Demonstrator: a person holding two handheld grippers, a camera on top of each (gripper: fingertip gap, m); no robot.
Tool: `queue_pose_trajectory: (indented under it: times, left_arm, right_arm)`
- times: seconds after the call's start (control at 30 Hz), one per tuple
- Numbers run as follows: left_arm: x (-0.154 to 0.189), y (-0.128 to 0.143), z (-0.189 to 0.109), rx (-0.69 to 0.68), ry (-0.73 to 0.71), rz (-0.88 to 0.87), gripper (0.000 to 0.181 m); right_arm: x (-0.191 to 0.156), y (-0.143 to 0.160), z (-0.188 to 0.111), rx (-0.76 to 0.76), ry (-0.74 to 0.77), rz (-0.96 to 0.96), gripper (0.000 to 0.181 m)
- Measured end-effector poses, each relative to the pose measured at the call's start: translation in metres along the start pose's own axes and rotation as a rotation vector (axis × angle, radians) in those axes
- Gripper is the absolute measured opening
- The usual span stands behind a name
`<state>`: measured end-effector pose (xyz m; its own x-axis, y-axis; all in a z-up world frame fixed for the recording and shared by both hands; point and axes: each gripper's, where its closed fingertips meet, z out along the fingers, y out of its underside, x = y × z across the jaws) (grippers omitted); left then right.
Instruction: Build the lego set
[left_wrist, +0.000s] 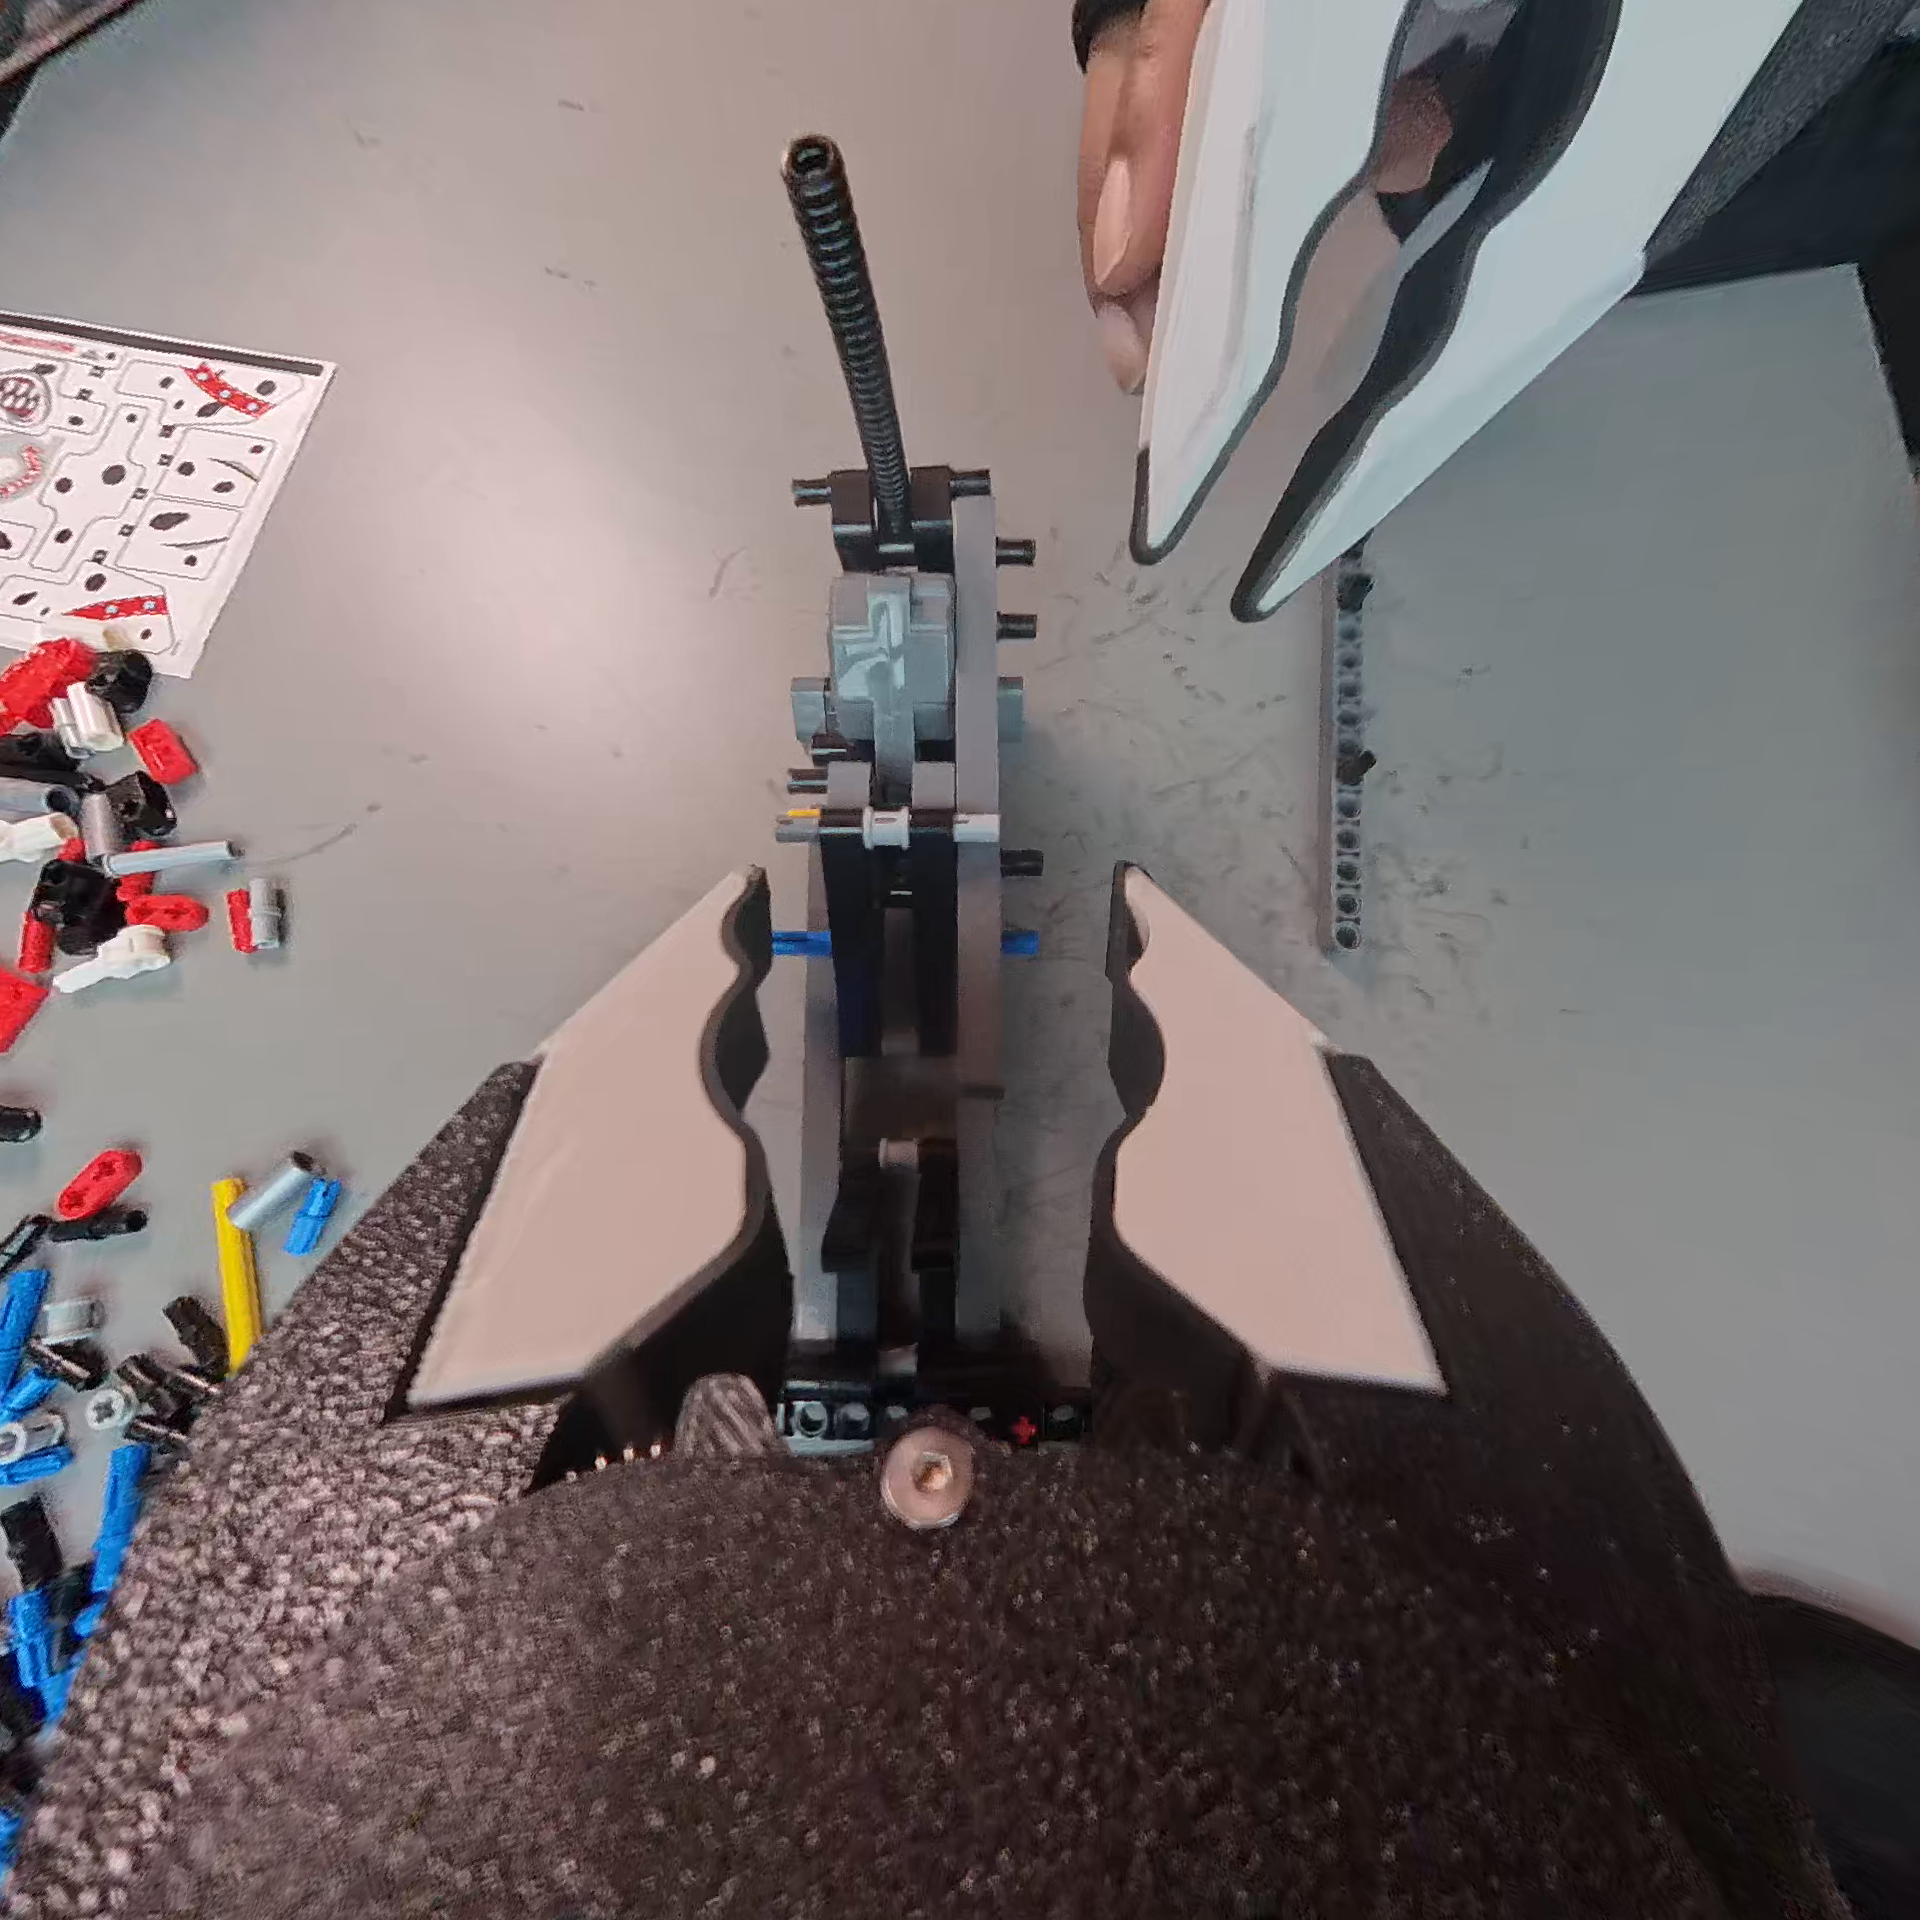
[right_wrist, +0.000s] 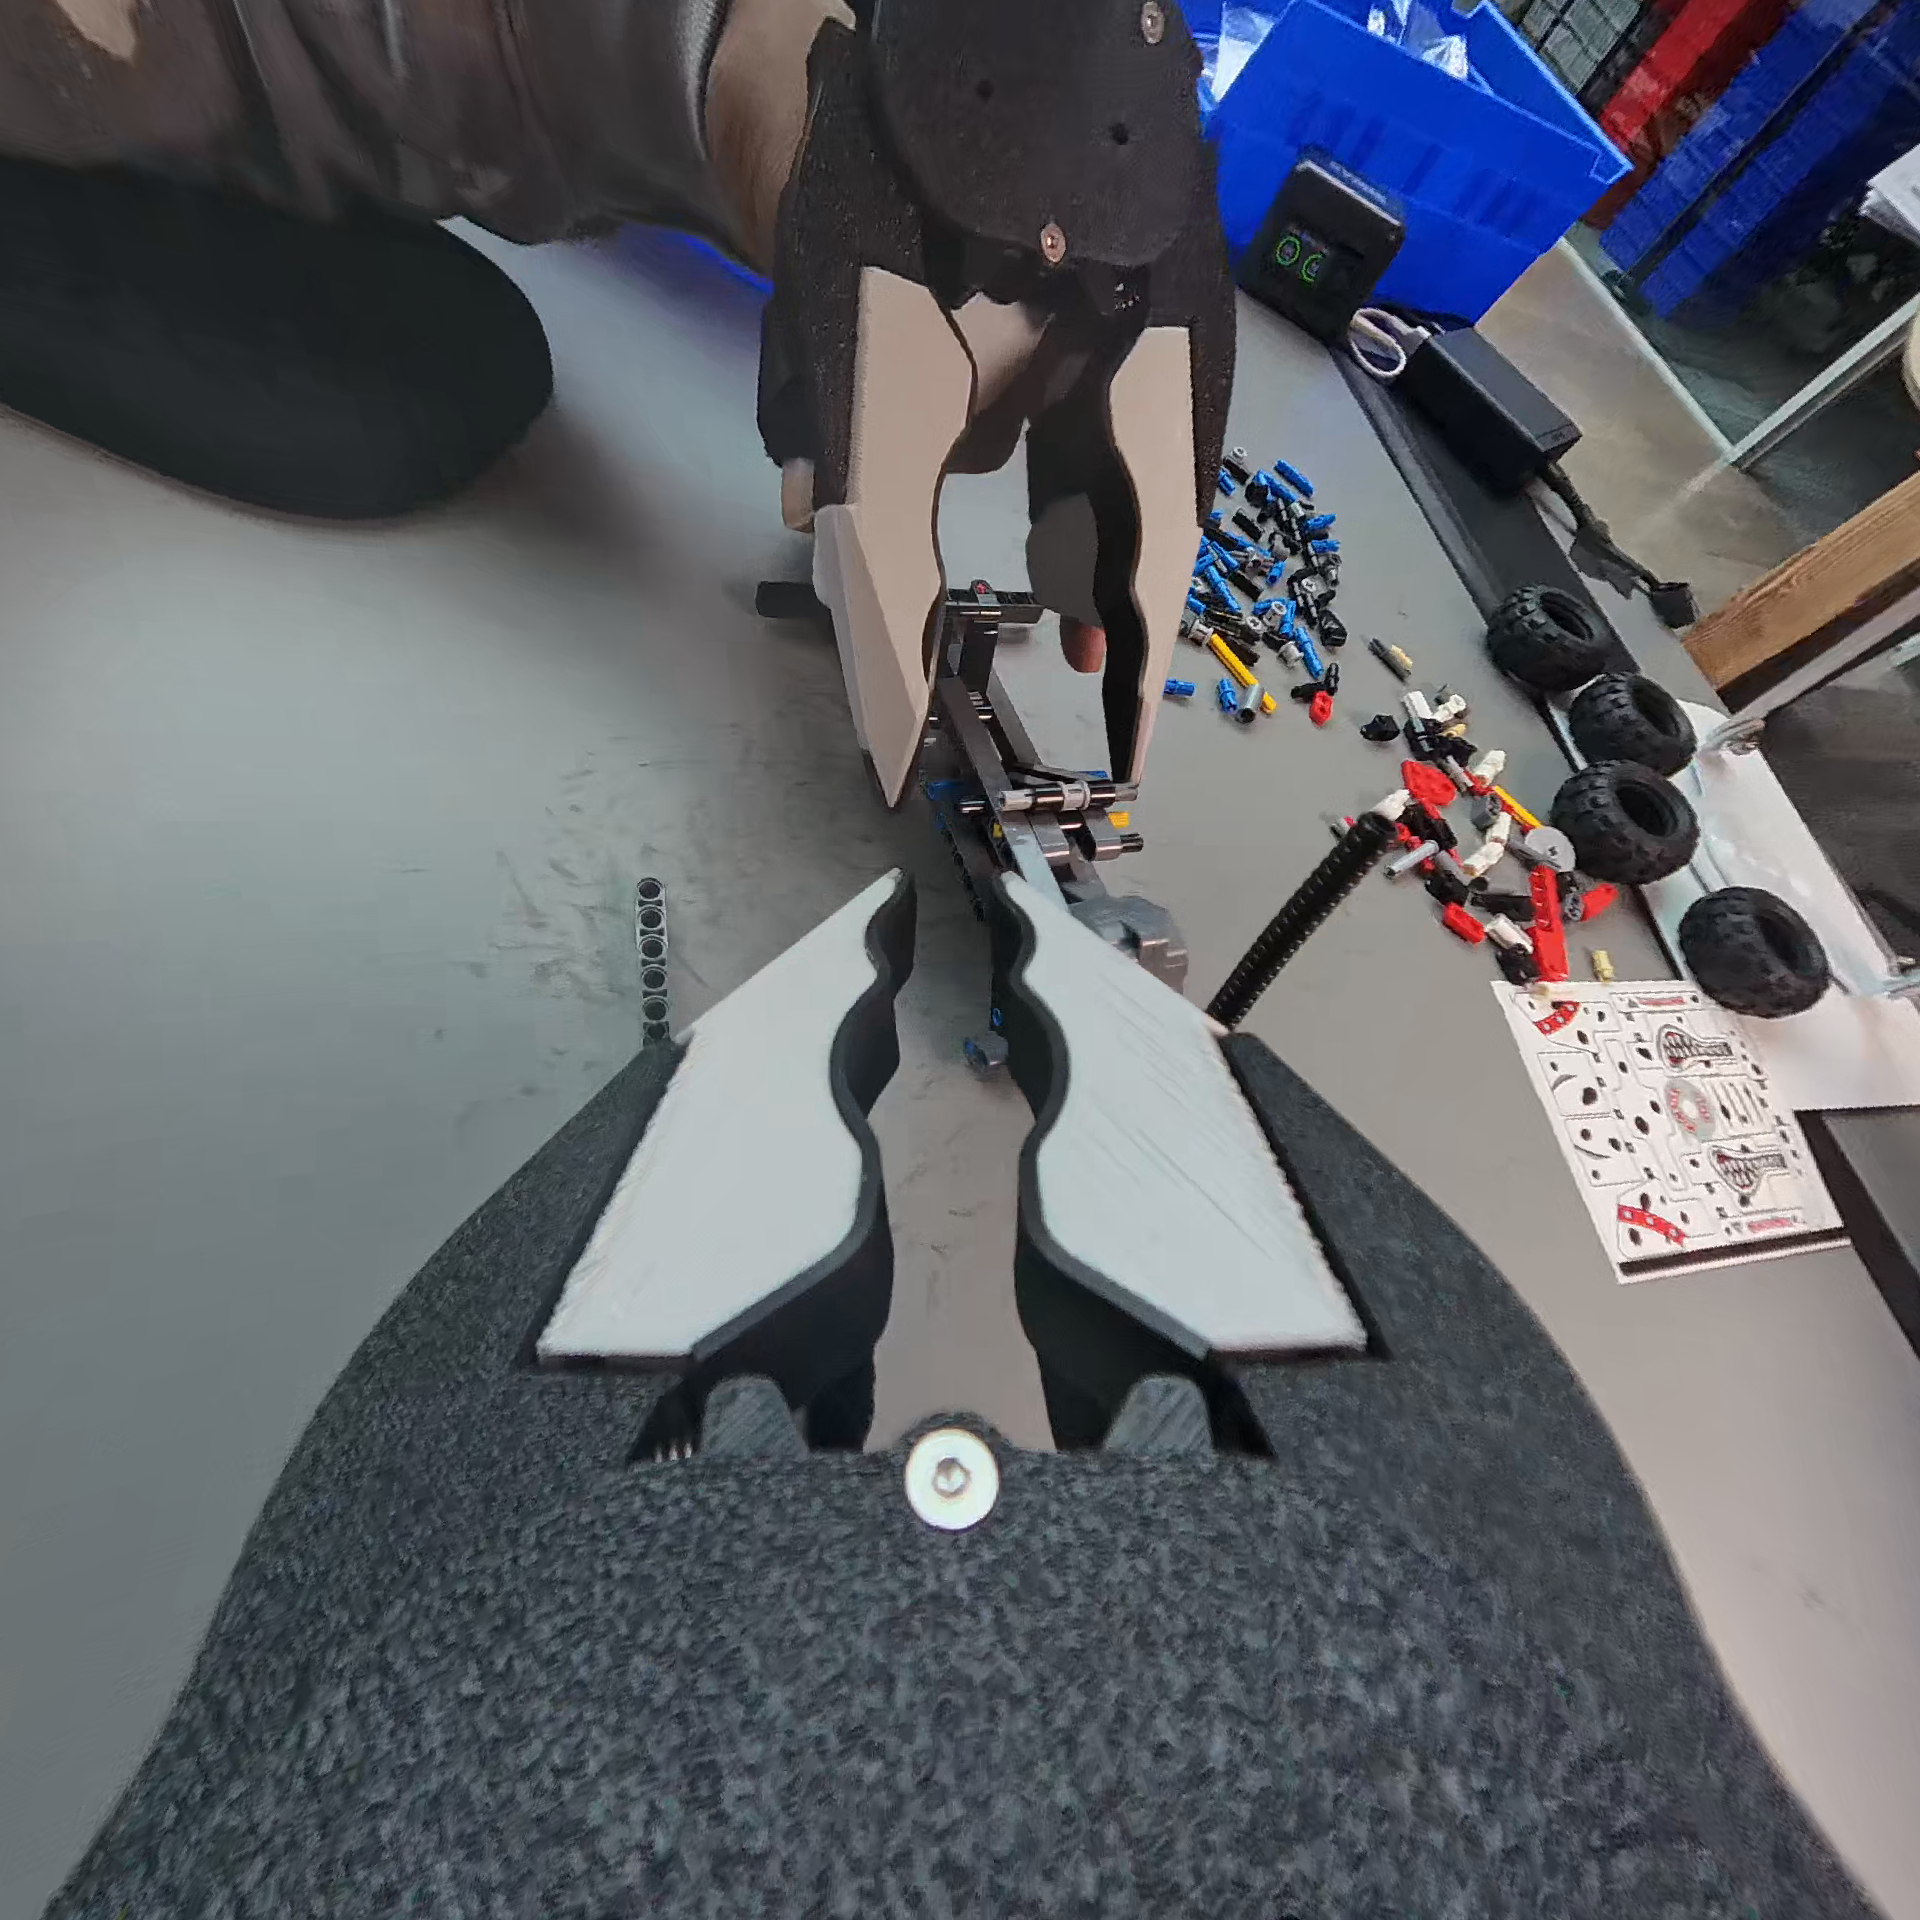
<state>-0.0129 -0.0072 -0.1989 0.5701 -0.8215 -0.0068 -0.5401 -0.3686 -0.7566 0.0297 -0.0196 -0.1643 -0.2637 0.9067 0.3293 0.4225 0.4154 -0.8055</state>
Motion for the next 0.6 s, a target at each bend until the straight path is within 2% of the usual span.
queue_pose_trajectory:
  times: [0.07, 0.17, 0.4, 0.6]
  left_arm:
    - [-0.007, 0.006, 0.004, -0.051, -0.014, 0.043, 0.062]
    - [-0.003, 0.004, 0.01, -0.038, 0.036, 0.06, 0.045]
    - [-0.002, -0.001, 0.015, -0.037, -0.005, 0.025, 0.043]
    - [0.0, -0.001, 0.016, -0.053, -0.031, 0.0, 0.042]
  right_arm:
    - [-0.002, 0.001, 0.005, -0.03, -0.036, 0.009, 0.014]
    - [0.006, 0.009, 0.014, -0.087, 0.0, 0.0, 0.011]
    - [0.023, 0.025, 0.027, -0.206, 0.129, -0.047, 0.003]
    - [0.023, 0.026, 0.026, -0.221, 0.147, -0.047, 0.003]
